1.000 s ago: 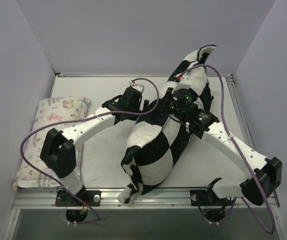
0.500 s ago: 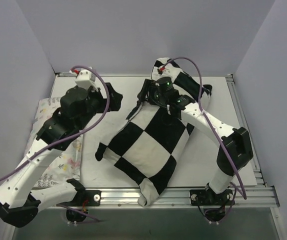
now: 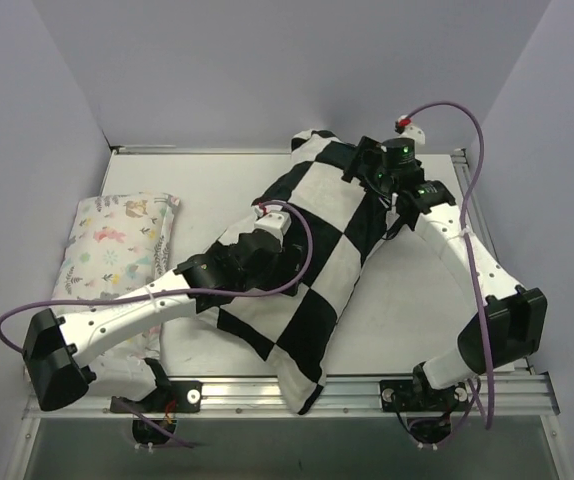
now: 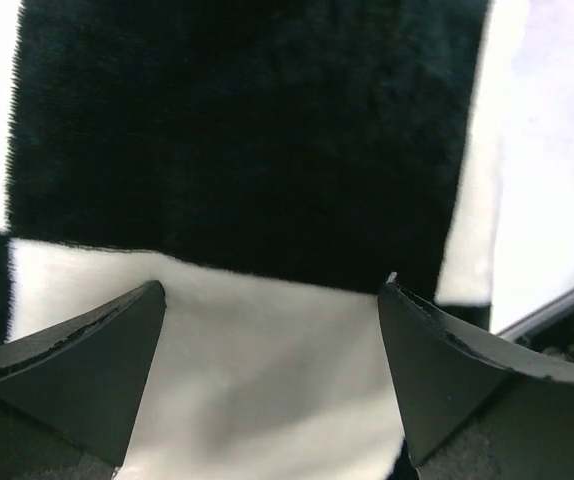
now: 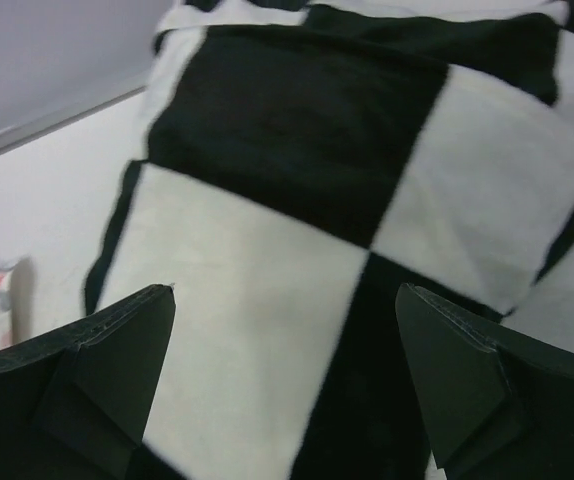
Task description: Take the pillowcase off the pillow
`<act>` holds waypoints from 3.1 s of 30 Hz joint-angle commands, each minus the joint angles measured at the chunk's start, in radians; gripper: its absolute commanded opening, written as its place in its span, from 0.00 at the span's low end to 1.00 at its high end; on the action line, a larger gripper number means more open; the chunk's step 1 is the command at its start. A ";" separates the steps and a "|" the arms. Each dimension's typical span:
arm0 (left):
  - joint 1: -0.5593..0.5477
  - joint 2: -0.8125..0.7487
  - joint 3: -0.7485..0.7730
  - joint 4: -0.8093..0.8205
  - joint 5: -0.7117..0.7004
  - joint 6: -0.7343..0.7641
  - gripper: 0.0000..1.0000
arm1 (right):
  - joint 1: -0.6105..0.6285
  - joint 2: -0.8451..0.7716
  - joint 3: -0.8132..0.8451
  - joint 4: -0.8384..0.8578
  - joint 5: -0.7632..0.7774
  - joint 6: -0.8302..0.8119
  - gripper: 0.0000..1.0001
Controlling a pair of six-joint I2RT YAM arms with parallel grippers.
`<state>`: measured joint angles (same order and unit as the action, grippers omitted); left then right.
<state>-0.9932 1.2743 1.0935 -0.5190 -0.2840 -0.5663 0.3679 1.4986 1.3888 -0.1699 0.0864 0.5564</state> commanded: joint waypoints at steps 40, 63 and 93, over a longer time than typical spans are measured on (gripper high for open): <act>0.223 0.244 0.476 0.020 0.098 0.095 0.97 | 0.183 -0.381 -0.321 -0.084 0.051 0.065 0.88; -0.030 0.781 0.849 -0.022 -0.234 0.155 0.79 | -0.313 -0.443 -0.663 0.033 -0.378 0.145 0.83; 0.192 0.447 0.479 0.008 -0.298 0.005 0.00 | -0.073 -0.218 -0.484 -0.051 -0.005 0.022 0.00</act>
<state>-0.8860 1.8263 1.6386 -0.5205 -0.5716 -0.5320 0.3405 1.3243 0.9222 -0.1879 -0.0437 0.5827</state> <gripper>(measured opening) 0.015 0.050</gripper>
